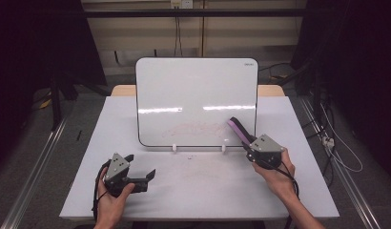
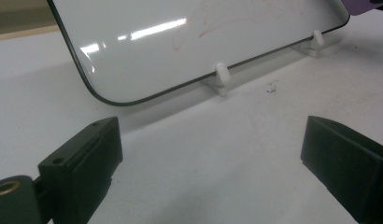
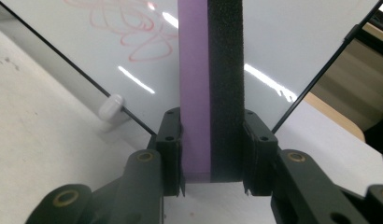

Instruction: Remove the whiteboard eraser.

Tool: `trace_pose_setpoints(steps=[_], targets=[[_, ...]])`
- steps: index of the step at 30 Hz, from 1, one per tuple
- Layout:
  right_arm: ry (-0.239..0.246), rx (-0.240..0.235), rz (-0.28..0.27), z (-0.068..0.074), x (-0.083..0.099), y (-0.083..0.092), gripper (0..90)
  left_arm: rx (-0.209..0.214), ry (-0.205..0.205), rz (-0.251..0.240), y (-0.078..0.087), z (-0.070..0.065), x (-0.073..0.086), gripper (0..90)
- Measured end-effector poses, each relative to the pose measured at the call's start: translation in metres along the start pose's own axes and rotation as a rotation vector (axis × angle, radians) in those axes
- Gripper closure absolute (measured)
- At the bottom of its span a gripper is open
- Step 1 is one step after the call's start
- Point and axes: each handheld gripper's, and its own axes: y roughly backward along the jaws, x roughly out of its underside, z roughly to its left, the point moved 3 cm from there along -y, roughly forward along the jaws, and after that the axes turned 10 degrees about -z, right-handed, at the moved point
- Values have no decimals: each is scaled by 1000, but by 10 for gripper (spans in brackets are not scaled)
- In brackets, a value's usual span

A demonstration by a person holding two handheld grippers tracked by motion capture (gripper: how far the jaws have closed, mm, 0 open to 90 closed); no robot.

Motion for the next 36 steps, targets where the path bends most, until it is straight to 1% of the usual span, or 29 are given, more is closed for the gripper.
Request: trace_pose_setpoints(steps=[2,3,7,8,9,11,12,13,14,15,16,17,18,19,21,22,23,24,25,26,27,29,31,32,33,34,35,36], targets=[[-35,-11,-24,0,-1,1,652,-1,4,-3,0,1,0,53],[-49,-14,-38,0,-2,2,652,-3,13,-8,0,1,-1,53],[-99,-36,-79,4,-4,4,651,-6,13,-20,0,2,-3,53],[-110,-40,-87,5,-5,4,651,-12,15,-27,-1,2,-3,53],[-129,-42,-98,7,-5,5,651,-9,12,-29,-1,2,-4,53],[-144,-56,-104,10,-5,4,651,-14,-5,-27,-2,1,-4,63],[-156,-63,-109,11,-5,4,650,-9,-10,-32,-3,1,-5,62],[-164,-70,-109,13,-5,4,651,-12,-2,-35,-3,1,-6,62],[-175,-78,-111,16,-5,3,650,-15,-3,-41,-4,2,-7,63],[-179,-86,-112,18,-5,3,651,-17,-5,-43,-5,1,-8,63],[-179,-86,-112,18,-5,3,651,-17,-15,-43,-6,1,-9,63],[-183,-92,-114,20,-6,2,651,-21,-13,-48,-7,1,-9,63],[-191,-104,-115,24,-7,1,651,-12,-4,-53,-8,1,-10,63],[-191,-104,-115,24,-7,1,651,0,7,-59,-9,0,-11,63],[-207,-127,-126,29,-9,-1,650,15,18,-59,-12,-2,-12,63],[-207,-127,-126,29,-9,-1,650,25,27,-65,-13,-3,-13,63],[-215,-137,-131,33,-11,-2,650,26,31,-65,-14,-4,-13,63],[-215,-137,-131,33,-11,-2,650,16,44,-72,-16,-5,-14,63],[-215,-143,-133,34,-12,-3,650,8,59,-80,-17,-5,-15,62],[-231,-152,-136,36,-14,-4,651,8,78,-88,-18,-6,-16,61],[-233,-157,-138,38,-15,-5,650,11,89,-91,-20,-6,-18,61],[-239,-167,-141,40,-18,-7,651,18,91,-100,-25,-8,-22,61],[-248,-179,-150,43,-21,-8,651,37,95,-138,-31,-12,-29,59],[-254,-184,-157,44,-22,-8,651,56,93,-144,-34,-14,-31,56],[-262,-187,-162,45,-24,-9,650,56,93,-144,-34,-14,-31,51],[-268,-184,-171,47,-25,-11,650,70,89,-155,-41,-19,-34,49],[-280,-185,-184,49,-27,-12,650,70,89,-155,-41,-19,-34,49],[-287,-192,-191,51,-28,-14,651,74,89,-157,-44,-21,-35,46]])
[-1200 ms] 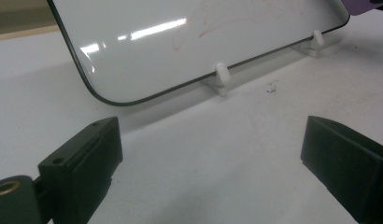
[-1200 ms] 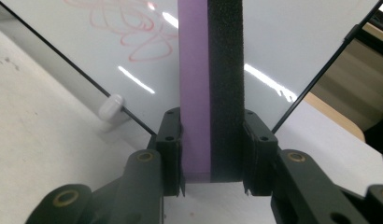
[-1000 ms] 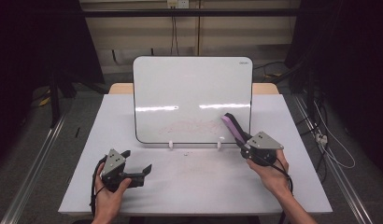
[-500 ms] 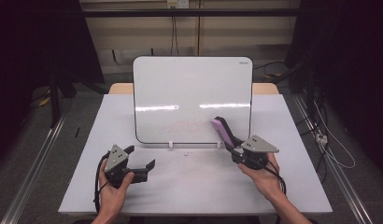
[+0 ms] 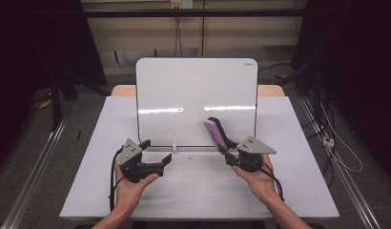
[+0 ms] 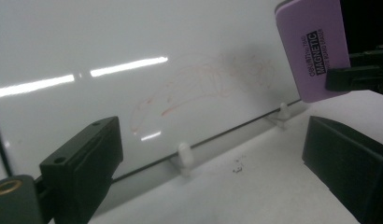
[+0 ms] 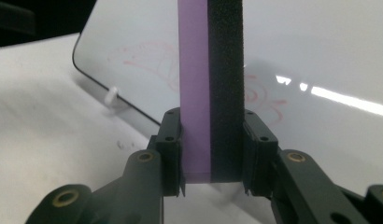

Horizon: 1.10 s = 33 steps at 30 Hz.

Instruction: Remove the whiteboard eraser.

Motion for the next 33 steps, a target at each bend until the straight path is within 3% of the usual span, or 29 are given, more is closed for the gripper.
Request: trace_pose_setpoints(steps=[3,4,13,18,20,25,28,33], targets=[[3,-26,4,6,1,-2,651,21,6,-9,-10,-8,-1,48],[-8,-28,1,7,1,-2,651,40,-1,-25,-14,-12,-4,46],[-83,-60,-19,17,0,-9,651,70,-4,-64,-30,-22,-14,44],[-171,-93,-44,26,0,-13,650,44,41,-130,-35,-24,-15,43],[-195,-106,-51,32,1,-15,651,54,61,-128,-36,-26,-14,43],[-198,-125,-72,44,-1,-20,651,63,84,-148,-40,-32,-12,46],[-194,-123,-87,45,-2,-25,651,66,126,-185,-44,-34,-16,53],[-210,-118,-94,47,0,-30,650,82,152,-189,-50,-37,-14,105]])
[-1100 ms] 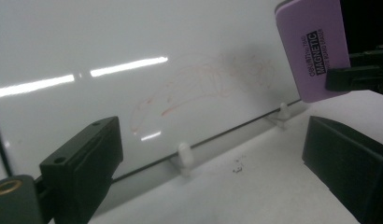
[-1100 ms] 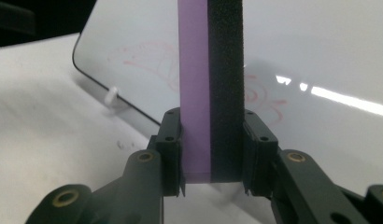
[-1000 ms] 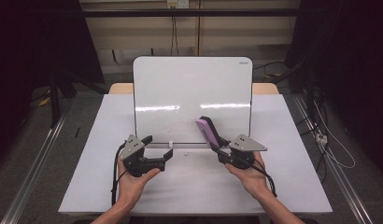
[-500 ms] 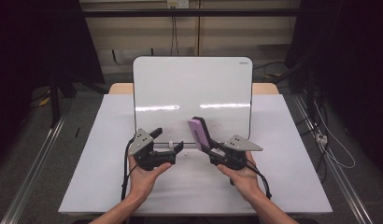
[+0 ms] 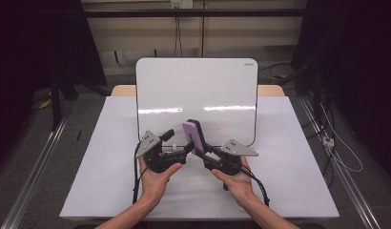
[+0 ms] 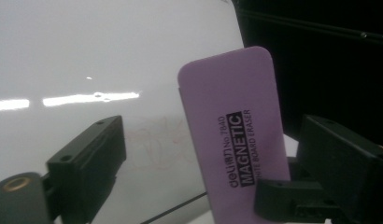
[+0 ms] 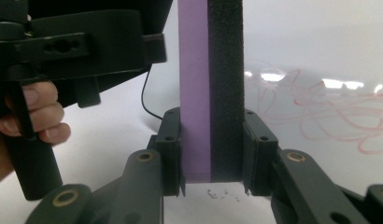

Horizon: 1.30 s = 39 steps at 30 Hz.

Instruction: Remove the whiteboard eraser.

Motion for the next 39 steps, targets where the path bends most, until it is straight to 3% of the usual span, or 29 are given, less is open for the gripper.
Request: trace_pose_setpoints(steps=[4,11,19,23,26,33,39], targets=[[-19,6,-15,1,2,-2,650,-13,45,-38,-2,-2,1,156],[-35,-8,-12,6,5,-4,650,9,44,-59,-3,-7,2,249],[-44,-11,-17,8,6,-4,650,-2,57,-78,-6,-6,6,370],[-50,-13,-21,7,6,-4,650,-4,82,-85,-7,-6,6,380],[-52,-10,-23,7,6,-4,650,-4,70,-85,-8,-7,7,382],[-57,-2,-16,5,9,-5,649,3,93,-76,-11,-6,9,399],[-39,-4,-14,6,9,-5,642,30,85,-62,-10,-7,7,409]])
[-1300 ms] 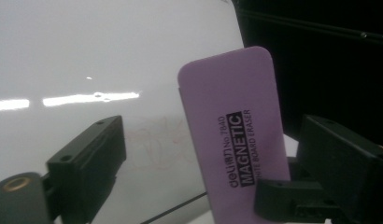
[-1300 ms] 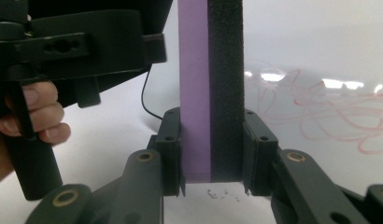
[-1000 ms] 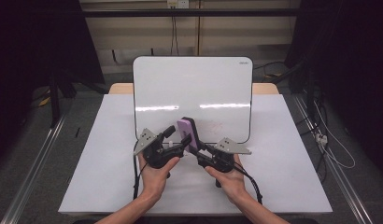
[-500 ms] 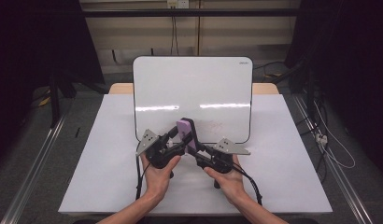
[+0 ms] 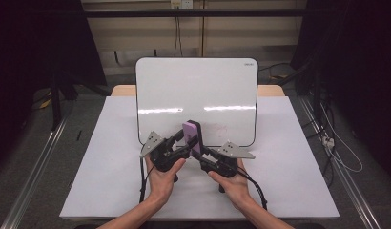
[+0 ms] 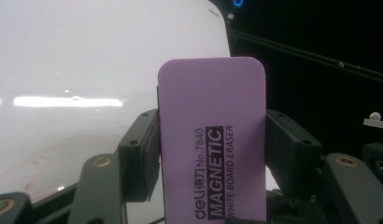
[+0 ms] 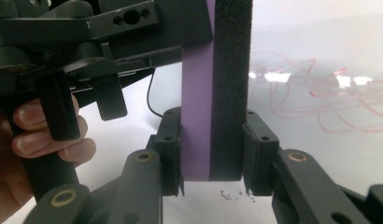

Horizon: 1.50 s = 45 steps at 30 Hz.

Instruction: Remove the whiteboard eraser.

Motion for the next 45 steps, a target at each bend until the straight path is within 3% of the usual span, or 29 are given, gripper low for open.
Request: trace_pose_setpoints(steps=[5,9,23,24,27,31,33,35,36,45], targets=[[4,-6,7,0,-1,1,610,10,-9,3,1,0,-2,412],[20,-2,41,0,1,2,456,9,-8,-1,2,2,-6,412],[56,30,74,-16,-2,16,173,-17,-82,22,12,16,-25,413],[84,42,87,-19,-2,19,155,-16,-100,37,15,19,-27,412],[99,47,101,-23,-2,25,91,-24,-94,42,18,22,-30,412],[130,62,103,-28,-4,35,75,-45,-130,61,25,28,-39,413],[129,82,96,-38,-7,46,46,-64,-156,95,30,31,-41,412],[121,91,90,-42,-8,50,42,-68,-159,101,32,33,-42,413],[120,117,92,-49,-9,56,46,-70,-135,96,34,35,-42,413],[152,186,114,-65,-11,86,51,-84,-184,156,42,40,-48,413]])
